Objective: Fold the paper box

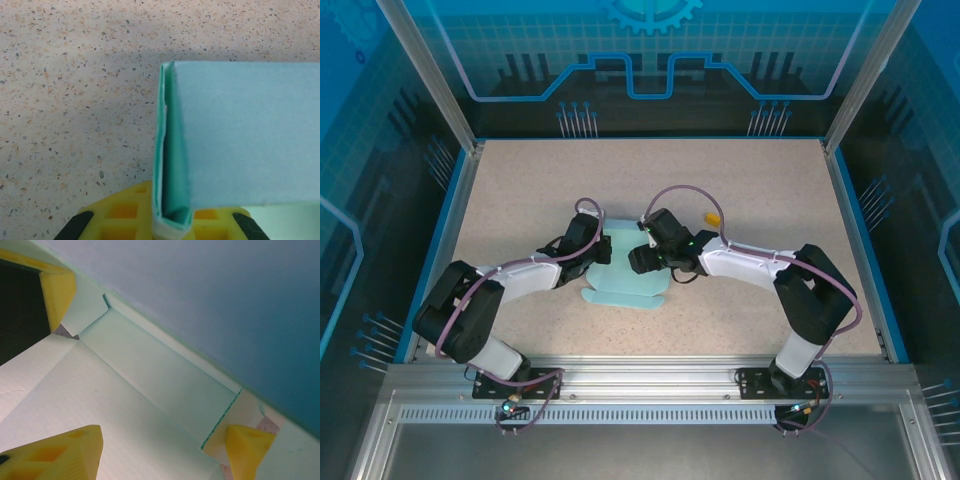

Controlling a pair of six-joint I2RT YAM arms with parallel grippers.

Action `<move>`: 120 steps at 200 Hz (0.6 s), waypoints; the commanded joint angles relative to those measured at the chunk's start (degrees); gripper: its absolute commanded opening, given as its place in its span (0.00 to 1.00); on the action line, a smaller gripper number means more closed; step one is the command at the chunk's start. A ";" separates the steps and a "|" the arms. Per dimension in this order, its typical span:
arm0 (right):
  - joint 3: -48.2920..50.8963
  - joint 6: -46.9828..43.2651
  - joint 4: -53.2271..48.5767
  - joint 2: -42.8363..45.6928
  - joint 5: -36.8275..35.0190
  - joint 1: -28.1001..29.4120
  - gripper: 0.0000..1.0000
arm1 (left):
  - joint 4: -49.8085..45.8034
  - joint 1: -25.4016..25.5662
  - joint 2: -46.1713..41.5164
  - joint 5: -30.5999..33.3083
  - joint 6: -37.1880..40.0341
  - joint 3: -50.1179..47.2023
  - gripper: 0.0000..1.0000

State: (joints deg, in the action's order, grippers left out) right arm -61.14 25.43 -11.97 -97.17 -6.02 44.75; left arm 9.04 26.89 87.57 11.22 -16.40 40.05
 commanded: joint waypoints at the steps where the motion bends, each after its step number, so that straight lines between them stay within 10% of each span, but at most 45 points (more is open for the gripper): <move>1: 0.88 -1.16 -0.66 2.86 -0.62 1.19 0.67 | 2.56 0.20 -1.36 -1.07 -0.24 0.45 0.12; 120: -0.37 -7.61 -11.55 14.34 -0.45 0.69 0.67 | 2.44 -2.57 -1.92 -1.12 -0.03 -0.20 0.12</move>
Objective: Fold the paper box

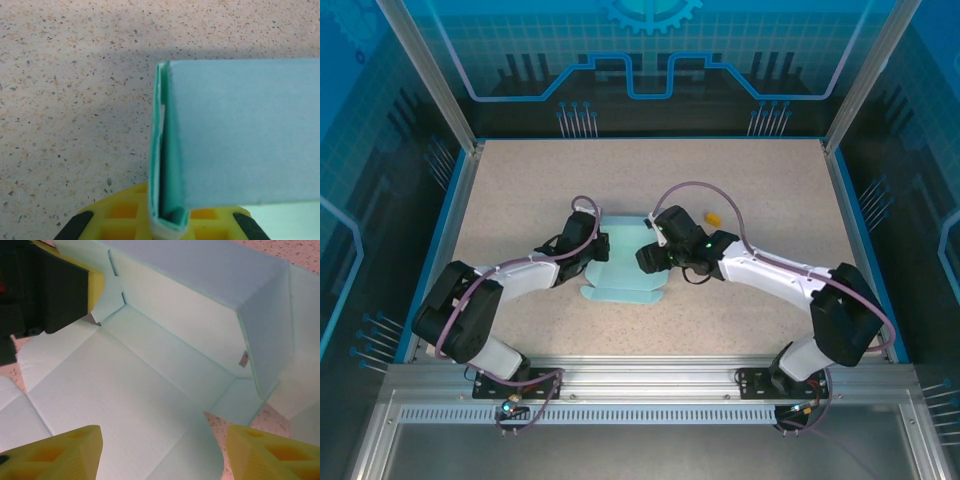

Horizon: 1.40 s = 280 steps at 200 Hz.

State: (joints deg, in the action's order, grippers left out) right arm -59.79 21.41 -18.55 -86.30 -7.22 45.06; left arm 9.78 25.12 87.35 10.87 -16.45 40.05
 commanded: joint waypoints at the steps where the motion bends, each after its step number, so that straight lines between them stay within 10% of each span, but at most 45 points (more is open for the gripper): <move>1: -1.82 -3.80 -5.17 3.58 0.82 0.38 0.67 | 1.67 -0.83 -1.77 -0.81 0.06 -0.17 0.12; 147: 4.75 -10.19 -7.12 14.13 12.85 -25.25 0.66 | -0.29 -1.20 -5.48 -1.50 -0.78 -0.78 0.12; 280: 6.47 -8.77 4.99 2.77 22.47 -22.42 0.56 | 0.68 -1.19 -5.12 -2.45 -1.65 -1.04 0.12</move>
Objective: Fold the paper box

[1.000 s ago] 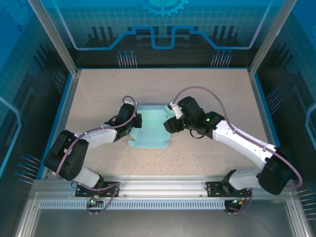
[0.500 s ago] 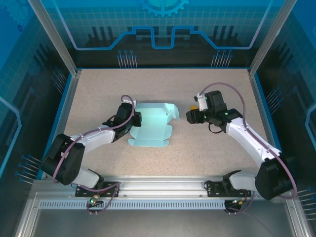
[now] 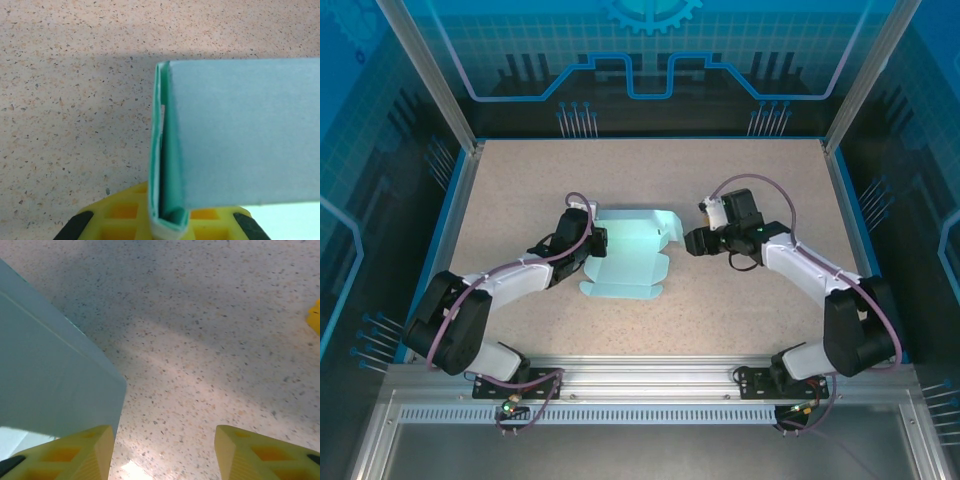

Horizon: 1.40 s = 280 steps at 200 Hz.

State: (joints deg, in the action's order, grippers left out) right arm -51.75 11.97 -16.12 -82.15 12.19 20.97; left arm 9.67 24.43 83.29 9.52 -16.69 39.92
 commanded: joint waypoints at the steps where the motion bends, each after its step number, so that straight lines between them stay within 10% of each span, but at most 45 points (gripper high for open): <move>1: -1.63 0.68 2.53 -1.41 3.13 1.78 0.56 | 0.79 -0.55 -1.04 -1.13 -1.41 -0.90 0.12; 183: -7.38 -4.48 2.32 -5.83 4.83 8.12 0.57 | 0.87 -0.45 -1.02 -1.86 -1.86 -1.25 0.12; 280: -3.28 -10.72 -4.72 8.25 11.37 -1.87 0.67 | 0.70 -0.49 -1.12 -1.65 -1.59 -1.11 0.12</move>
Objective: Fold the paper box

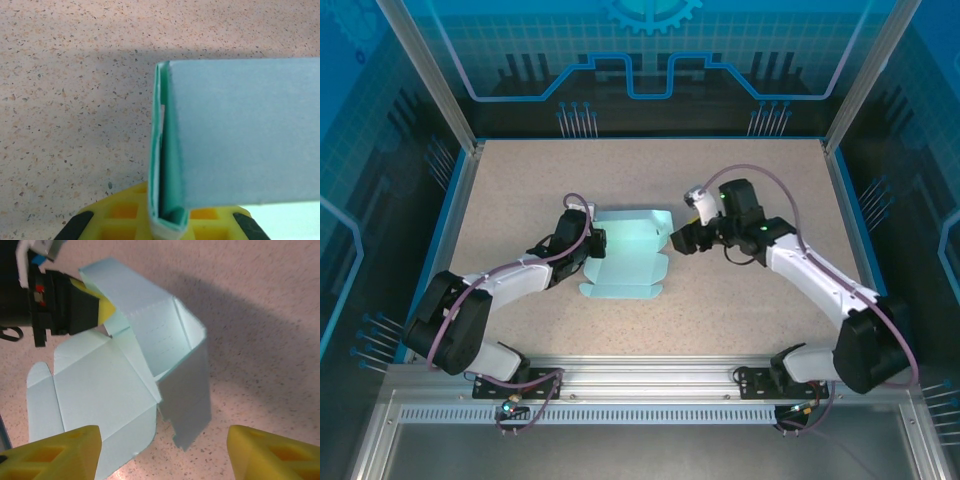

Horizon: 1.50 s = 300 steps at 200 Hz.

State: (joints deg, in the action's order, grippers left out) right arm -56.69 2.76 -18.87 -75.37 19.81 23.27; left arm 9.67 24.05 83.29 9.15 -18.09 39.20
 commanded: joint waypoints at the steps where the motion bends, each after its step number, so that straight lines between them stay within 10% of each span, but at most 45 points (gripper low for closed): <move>1: 1.66 -1.44 -1.92 1.46 3.79 -4.40 0.67 | 0.70 -0.13 -1.11 -1.30 -0.19 -0.41 0.12; 41: -0.48 4.37 -1.03 -5.32 5.22 -10.95 0.60 | 0.35 -0.09 -1.55 -1.24 -0.17 -0.34 0.12; 100: -2.08 0.31 6.86 -14.26 25.28 -9.21 0.68 | 0.03 -0.07 -1.99 -1.41 -0.15 -0.09 0.12; 300: -6.17 -2.69 8.06 -19.46 25.52 -0.41 0.51 | -0.14 -0.08 -1.73 -1.74 0.00 0.27 0.12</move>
State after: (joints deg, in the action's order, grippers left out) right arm -62.81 -0.23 -12.27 -97.08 46.17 21.26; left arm 9.26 24.05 82.85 8.75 -18.06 39.20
